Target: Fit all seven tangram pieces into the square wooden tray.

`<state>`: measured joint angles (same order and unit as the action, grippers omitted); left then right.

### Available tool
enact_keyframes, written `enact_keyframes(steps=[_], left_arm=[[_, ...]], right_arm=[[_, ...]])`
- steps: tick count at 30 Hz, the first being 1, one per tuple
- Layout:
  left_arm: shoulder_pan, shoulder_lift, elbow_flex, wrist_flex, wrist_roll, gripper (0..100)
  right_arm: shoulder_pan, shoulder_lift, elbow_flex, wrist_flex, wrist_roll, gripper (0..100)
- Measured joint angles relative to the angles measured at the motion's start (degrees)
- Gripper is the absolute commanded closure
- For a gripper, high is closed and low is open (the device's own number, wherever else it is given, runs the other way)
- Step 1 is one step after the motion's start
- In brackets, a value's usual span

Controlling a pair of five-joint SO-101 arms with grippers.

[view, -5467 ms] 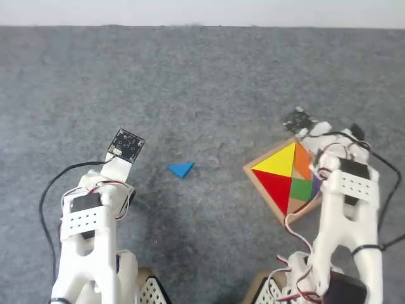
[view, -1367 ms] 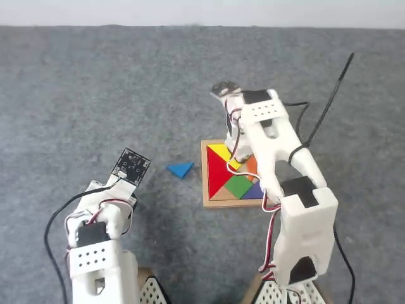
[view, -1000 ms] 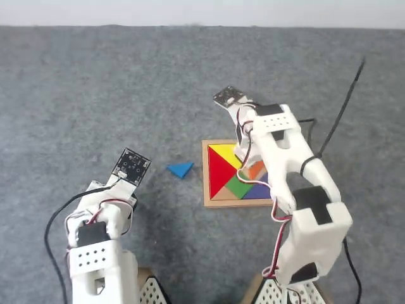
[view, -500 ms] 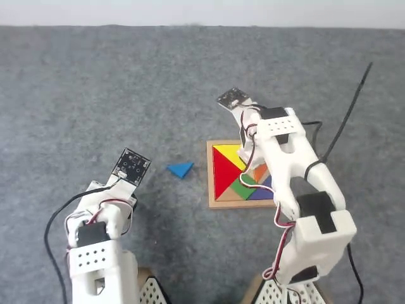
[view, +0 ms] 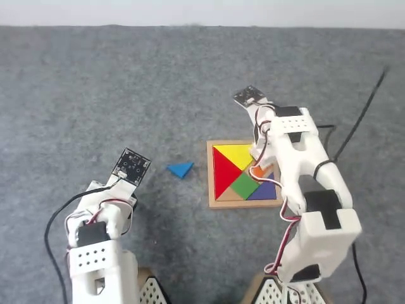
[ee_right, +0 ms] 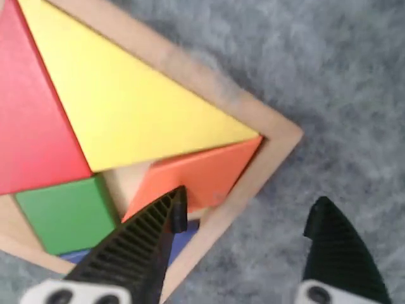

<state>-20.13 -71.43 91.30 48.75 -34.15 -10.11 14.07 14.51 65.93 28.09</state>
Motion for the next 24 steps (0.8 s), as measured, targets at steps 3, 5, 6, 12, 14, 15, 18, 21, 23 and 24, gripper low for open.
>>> enact_keyframes(steps=[3, 5, 6, 12, 14, 15, 18, 21, 23, 24], left_arm=[[0.0, 0.0, 0.0, 0.0, 0.0, 82], [0.0, 0.0, 0.0, 0.0, 0.0, 82], [0.0, 0.0, 0.0, 0.0, 0.0, 82], [0.0, 0.0, 0.0, 0.0, 0.0, 82], [0.0, 0.0, 0.0, 0.0, 0.0, 82], [0.0, 0.0, 0.0, 0.0, 0.0, 82], [0.0, 0.0, 0.0, 0.0, 0.0, 82], [0.0, 0.0, 0.0, 0.0, 0.0, 82], [0.0, 0.0, 0.0, 0.0, 0.0, 82], [0.0, 0.0, 0.0, 0.0, 0.0, 82]], right_arm=[[0.35, -1.14, 0.09, 1.32, 0.0, 76.2], [0.18, -2.2, 0.09, 1.41, 0.0, 76.2], [0.09, -2.55, 0.09, 1.41, 0.0, 76.1], [-5.27, -3.08, 0.09, -2.2, -2.73, 67.9], [-5.54, -2.55, 0.09, -5.63, -3.78, 65.3], [-5.27, -1.49, 0.09, -6.95, -3.96, 65.3], [-5.01, 0.7, 0.09, -8.7, -4.13, 65.3], [-3.52, 0.7, 0.09, -8.44, -4.22, 65.3], [-2.37, 0.7, 0.09, -7.47, -4.22, 65.3], [-2.02, 0.7, 0.09, -6.59, -4.22, 65.3]])
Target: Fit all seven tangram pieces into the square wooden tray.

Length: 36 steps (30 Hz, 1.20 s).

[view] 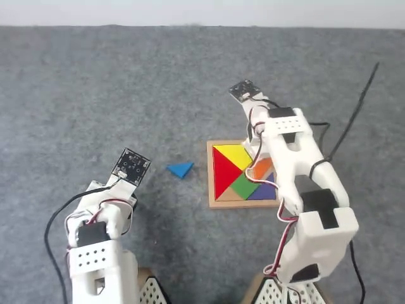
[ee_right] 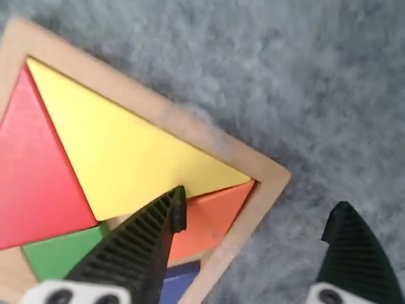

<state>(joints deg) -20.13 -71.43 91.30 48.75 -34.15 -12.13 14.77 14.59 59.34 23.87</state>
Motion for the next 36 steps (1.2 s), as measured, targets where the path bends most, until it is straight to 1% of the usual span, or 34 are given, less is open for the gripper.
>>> enact_keyframes(steps=[6, 12, 19, 21, 24, 27, 29, 32, 34, 36], left_arm=[[0.0, 0.0, 0.0, 0.0, 0.0, 82], [0.0, 0.0, 0.0, 0.0, 0.0, 82], [0.0, 0.0, 0.0, 0.0, 0.0, 82], [0.0, 0.09, 0.0, 0.0, 0.0, 82], [0.0, 0.18, 0.0, 0.0, 0.0, 82], [-0.26, 0.18, -0.53, 0.0, 0.35, 82], [-1.67, 1.14, -1.85, -0.88, 2.99, 82], [-4.13, 3.87, -4.13, -2.55, 7.47, 82], [-6.15, 6.59, -5.98, -3.96, 9.93, 82], [-8.35, 9.85, -7.82, -5.98, 12.66, 82]], right_arm=[[2.64, 0.0, -0.09, 3.96, 2.46, 65.3], [2.9, 0.0, -0.7, 7.38, 2.9, 65.3], [2.9, 0.09, -9.41, 15.47, 2.9, 65.3], [2.11, 0.09, -11.52, 17.05, 2.81, 67.3], [-2.11, 0.09, -13.1, 18.9, 2.81, 75.1], [-8.79, -0.09, -13.1, 19.34, 2.81, 84.0], [-13.89, -1.76, -12.22, 19.43, 3.78, 87.4], [-20.31, -4.22, -9.58, 17.32, 5.36, 84.9], [-22.59, -4.57, -7.56, 14.07, 6.42, 80.1], [-24.26, -4.48, -6.95, 10.81, 9.05, 76.5]])
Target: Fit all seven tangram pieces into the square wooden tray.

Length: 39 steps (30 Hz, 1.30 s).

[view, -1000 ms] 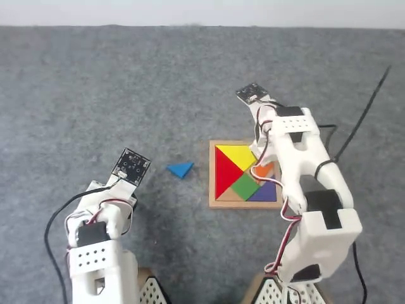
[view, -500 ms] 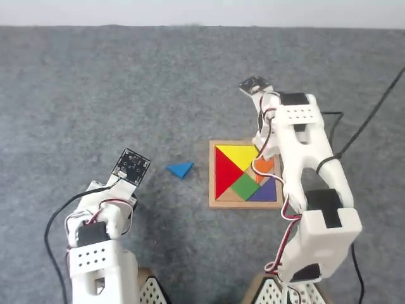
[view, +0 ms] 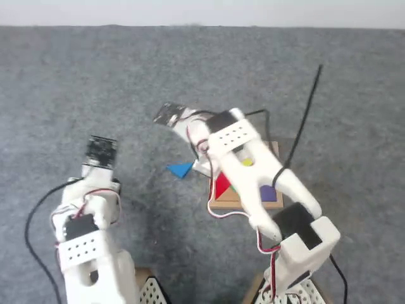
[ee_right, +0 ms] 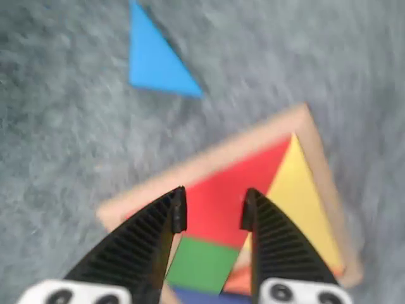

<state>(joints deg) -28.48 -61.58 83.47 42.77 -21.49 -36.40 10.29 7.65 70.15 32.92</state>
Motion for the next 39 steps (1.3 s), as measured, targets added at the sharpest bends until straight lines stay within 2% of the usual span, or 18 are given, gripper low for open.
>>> enact_keyframes(steps=[6, 13, 19, 23, 28, 32, 39], left_arm=[[-6.42, 14.59, -6.59, -5.63, 5.01, 82], [-8.53, 24.18, -10.9, -7.3, 5.8, 82], [-8.53, 24.26, -10.99, -7.3, 5.8, 82], [-8.53, 24.26, -10.99, -7.3, 5.8, 82], [-8.53, 24.26, -10.99, -7.3, 5.8, 82], [-7.56, 24.26, -10.99, -7.3, 5.8, 82], [-7.56, 24.26, -10.99, -7.3, 5.8, 82]], right_arm=[[-6.24, 5.45, -0.7, -2.37, 12.4, 76.8], [-10.02, 16.35, -11.08, -1.67, 19.6, 76.8], [-10.02, 28.13, -25.41, 3.6, 20.66, 76.8], [-9.93, 34.73, -36.48, 10.81, 20.66, 77.2], [-8.62, 40.26, -46.77, 16.79, 20.57, 89.5], [-7.74, 41.58, -49.67, 17.32, 20.66, 94.3], [-7.47, 41.76, -50.2, 17.58, 18.99, 94.6]])
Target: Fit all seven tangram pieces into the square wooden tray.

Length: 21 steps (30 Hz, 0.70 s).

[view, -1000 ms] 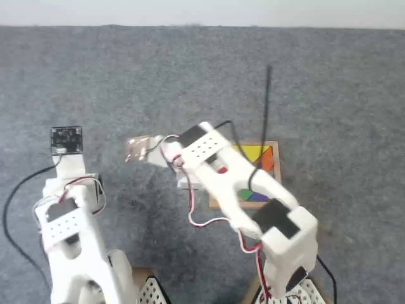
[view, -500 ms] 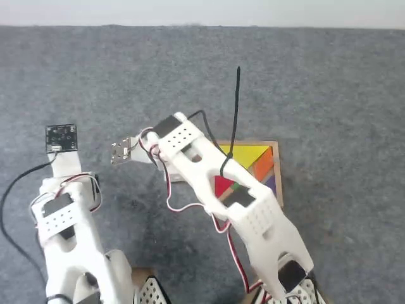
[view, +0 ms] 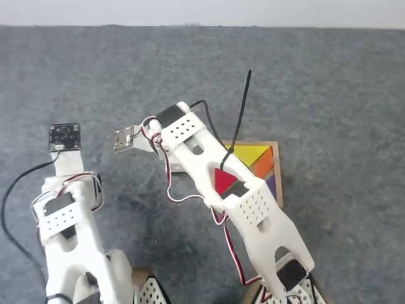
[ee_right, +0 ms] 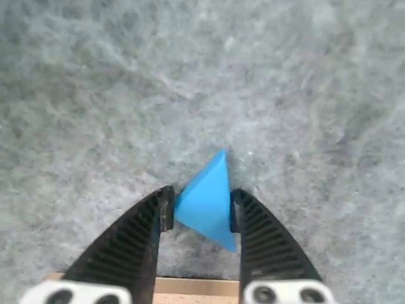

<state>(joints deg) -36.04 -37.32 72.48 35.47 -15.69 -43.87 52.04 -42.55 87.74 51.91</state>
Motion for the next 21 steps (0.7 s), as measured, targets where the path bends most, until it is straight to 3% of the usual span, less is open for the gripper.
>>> enact_keyframes(steps=[14, 21], left_arm=[[0.09, 0.0, 0.0, 0.0, 0.0, 82], [0.09, 0.0, 0.0, 0.0, 0.0, 82]], right_arm=[[3.96, -4.84, 0.0, 2.02, -12.66, 94.8], [11.25, -13.19, 0.0, 5.8, -26.9, 94.8]])
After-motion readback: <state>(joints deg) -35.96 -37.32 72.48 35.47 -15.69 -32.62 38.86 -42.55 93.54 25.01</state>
